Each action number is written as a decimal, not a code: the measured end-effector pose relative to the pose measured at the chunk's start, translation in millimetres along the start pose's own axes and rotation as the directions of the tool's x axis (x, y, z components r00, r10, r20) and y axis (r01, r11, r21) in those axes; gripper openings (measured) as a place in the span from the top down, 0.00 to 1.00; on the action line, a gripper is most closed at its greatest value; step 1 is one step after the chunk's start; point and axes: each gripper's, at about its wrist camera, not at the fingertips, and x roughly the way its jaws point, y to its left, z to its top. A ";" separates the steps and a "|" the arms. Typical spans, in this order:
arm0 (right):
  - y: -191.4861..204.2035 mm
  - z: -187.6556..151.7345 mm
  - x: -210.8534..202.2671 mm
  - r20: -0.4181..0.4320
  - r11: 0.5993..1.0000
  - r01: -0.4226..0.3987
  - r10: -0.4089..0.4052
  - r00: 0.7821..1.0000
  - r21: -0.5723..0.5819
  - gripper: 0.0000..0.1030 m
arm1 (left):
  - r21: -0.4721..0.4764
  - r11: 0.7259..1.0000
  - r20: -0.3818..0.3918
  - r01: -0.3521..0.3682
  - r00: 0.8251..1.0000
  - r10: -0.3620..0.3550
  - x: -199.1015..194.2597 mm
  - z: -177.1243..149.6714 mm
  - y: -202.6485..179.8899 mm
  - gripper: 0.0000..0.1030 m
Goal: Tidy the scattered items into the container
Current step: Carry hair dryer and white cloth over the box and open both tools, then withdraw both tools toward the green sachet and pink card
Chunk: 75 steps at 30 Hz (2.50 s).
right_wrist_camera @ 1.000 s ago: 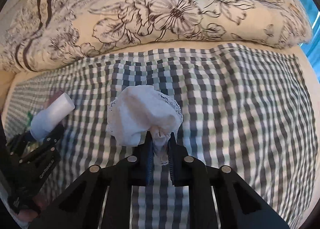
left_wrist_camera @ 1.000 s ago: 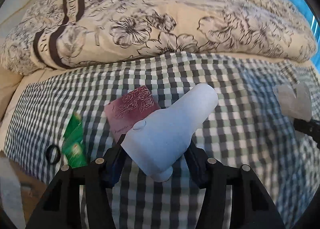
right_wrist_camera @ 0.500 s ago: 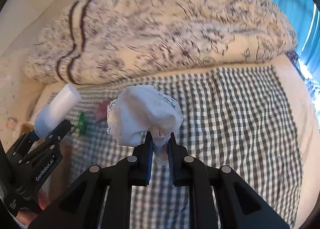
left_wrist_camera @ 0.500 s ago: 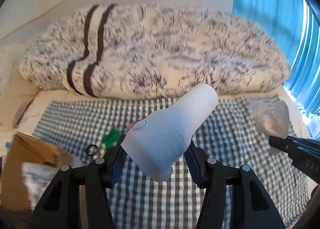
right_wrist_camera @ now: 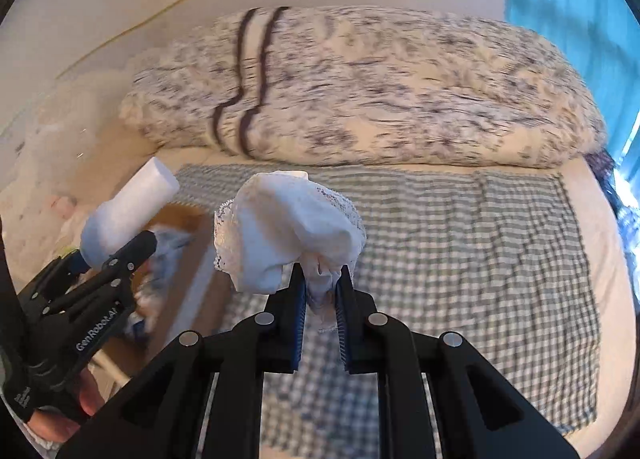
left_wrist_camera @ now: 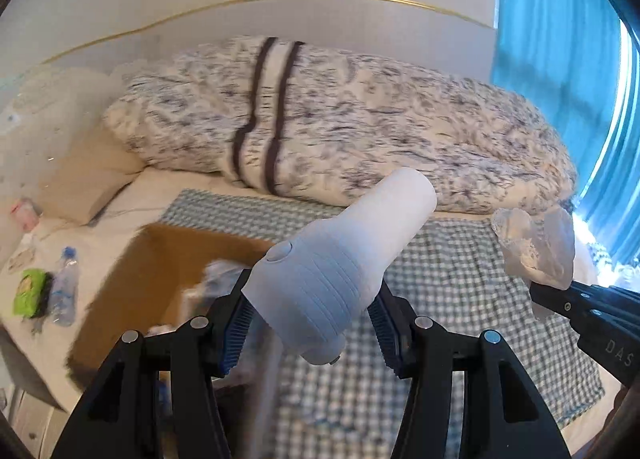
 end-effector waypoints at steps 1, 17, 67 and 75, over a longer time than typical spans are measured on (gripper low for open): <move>15.6 -2.3 0.1 -0.005 1.000 -0.014 0.014 1.000 -0.017 0.87 | -0.009 1.000 0.002 -0.011 1.000 0.011 -4.5 -3.6 10.3 0.45; 206.6 -25.9 78.3 -0.185 0.969 -0.180 0.148 0.972 -0.171 0.86 | -0.076 0.984 -0.098 -0.162 0.983 0.155 22.3 -60.9 165.2 0.45; -92.6 -13.0 110.9 -0.099 0.981 -0.005 0.024 0.995 0.193 0.35 | 0.001 0.989 -0.159 -0.146 0.977 0.145 195.1 -29.4 -85.6 0.09; -109.8 11.3 190.5 -0.182 0.988 0.000 0.028 0.983 0.153 0.35 | 0.021 0.988 -0.190 -0.151 0.970 0.152 271.5 -26.0 -87.7 0.09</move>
